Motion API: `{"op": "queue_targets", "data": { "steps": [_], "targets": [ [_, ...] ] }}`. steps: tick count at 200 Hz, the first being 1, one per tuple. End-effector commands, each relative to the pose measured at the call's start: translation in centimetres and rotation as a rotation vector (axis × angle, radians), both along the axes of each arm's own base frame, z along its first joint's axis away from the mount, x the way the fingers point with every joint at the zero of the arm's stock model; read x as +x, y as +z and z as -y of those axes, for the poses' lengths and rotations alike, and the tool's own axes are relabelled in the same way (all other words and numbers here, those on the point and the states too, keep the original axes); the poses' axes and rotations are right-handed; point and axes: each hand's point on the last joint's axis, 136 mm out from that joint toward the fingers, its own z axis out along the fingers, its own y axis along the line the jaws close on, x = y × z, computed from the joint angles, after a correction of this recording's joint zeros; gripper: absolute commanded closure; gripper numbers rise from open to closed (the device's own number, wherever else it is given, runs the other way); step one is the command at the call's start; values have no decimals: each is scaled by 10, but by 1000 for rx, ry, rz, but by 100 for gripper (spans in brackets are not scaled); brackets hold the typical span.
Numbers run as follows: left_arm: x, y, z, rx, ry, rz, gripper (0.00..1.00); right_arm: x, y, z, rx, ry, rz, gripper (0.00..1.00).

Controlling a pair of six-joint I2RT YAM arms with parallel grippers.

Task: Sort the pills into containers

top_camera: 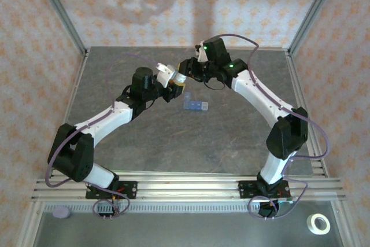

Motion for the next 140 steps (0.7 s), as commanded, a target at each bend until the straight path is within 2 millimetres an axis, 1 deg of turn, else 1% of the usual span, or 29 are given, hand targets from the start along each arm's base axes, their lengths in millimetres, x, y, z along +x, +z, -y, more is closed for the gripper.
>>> {"op": "queue_targets", "data": {
  "steps": [1, 15, 29, 52, 72, 84, 96, 120, 128, 140],
  "targets": [
    [-4, 34, 8, -79, -42, 67, 100, 4, 18, 11, -16, 72, 127, 62],
    [-9, 35, 11, -92, -62, 54, 100, 8, 21, 16, 10, 106, 167, 61],
    [-12, 37, 12, -106, -74, 46, 100, 6, 30, 17, 52, 155, 210, 61],
    [-16, 41, 14, -149, -93, 36, 100, -7, 47, 11, 113, 268, 295, 60],
    [-19, 47, 16, -219, -124, 3, 100, -17, 59, 7, 158, 325, 331, 58],
    [-18, 53, 15, -276, -137, -7, 100, -19, 61, 8, 160, 326, 345, 58],
    [-17, 56, 14, -302, -138, -10, 100, -18, 61, 12, 142, 302, 359, 58],
    [-16, 58, 13, -295, -131, 2, 100, -16, 59, 19, 118, 254, 373, 58],
    [-15, 57, 12, -285, -123, 2, 100, -16, 60, 20, 118, 243, 371, 58],
    [-12, 55, 10, -265, -108, 6, 100, -14, 60, 20, 120, 224, 353, 55]
  ]
}}
